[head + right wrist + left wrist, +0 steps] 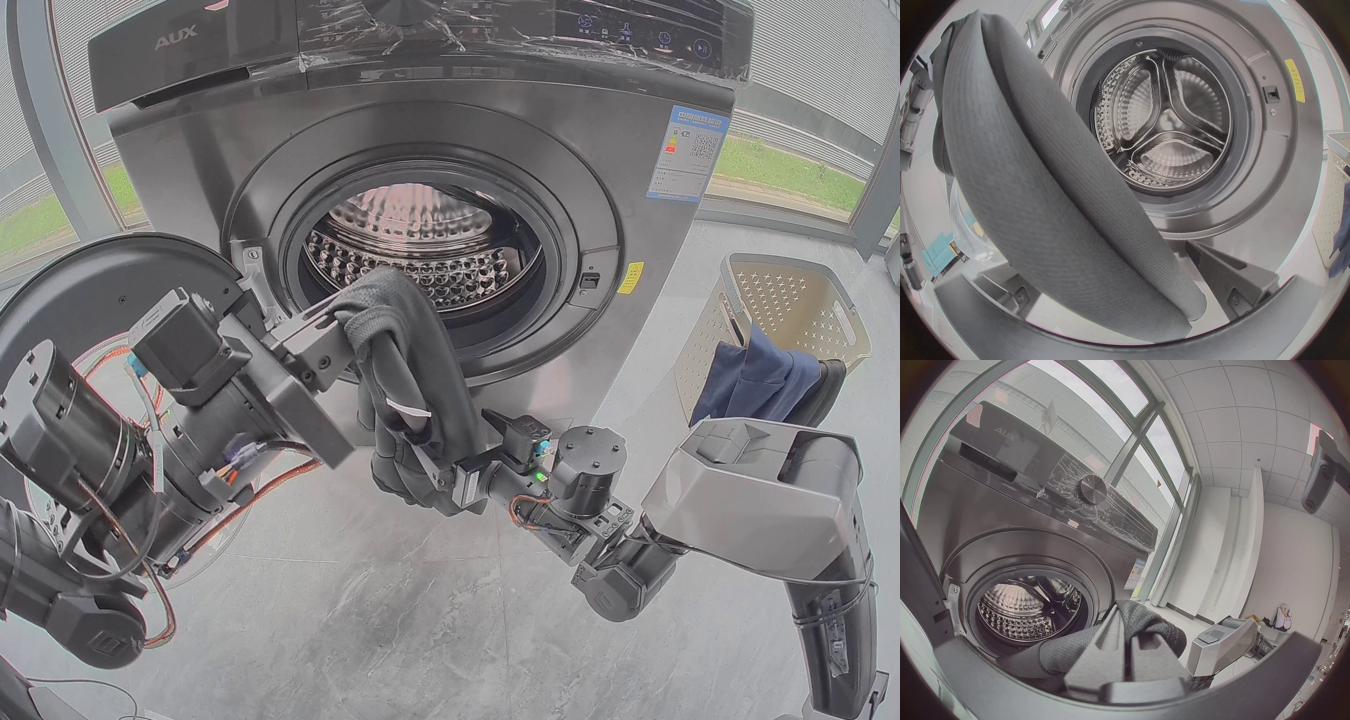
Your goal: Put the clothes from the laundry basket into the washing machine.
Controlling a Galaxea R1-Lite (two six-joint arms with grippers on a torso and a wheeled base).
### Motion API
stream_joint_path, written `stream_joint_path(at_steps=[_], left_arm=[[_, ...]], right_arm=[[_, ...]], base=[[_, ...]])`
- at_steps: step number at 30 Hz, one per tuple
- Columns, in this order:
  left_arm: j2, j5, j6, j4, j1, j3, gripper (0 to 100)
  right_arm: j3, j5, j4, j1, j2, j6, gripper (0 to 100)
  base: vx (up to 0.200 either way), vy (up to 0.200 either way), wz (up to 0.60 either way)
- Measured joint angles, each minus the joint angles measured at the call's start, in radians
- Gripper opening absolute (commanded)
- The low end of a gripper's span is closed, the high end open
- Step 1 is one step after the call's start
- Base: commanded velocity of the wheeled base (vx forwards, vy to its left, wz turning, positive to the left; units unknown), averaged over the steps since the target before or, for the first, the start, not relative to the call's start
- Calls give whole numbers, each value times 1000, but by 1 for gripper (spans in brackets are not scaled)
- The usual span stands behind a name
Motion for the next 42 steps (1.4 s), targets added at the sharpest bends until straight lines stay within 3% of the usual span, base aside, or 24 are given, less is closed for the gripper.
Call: stream_joint_path(at_steps=[2, 3, 21, 42], left_arm=[[0, 1, -1, 0, 0, 0, 0], [0, 1, -1, 0, 0, 0, 0], [3, 9, -12, 0, 19, -12, 0], [106, 3, -2, 0, 195, 27, 0]], right_arm=[[-10, 0, 0, -2, 10, -3, 100], [-14, -1, 0, -3, 14, -3, 0], [-8, -2, -9, -6, 19, -3, 0], [206, -13, -43, -37, -246, 8, 0]], base=[[0, 0, 0], [0, 0, 0], [0, 0, 0], [0, 0, 0]])
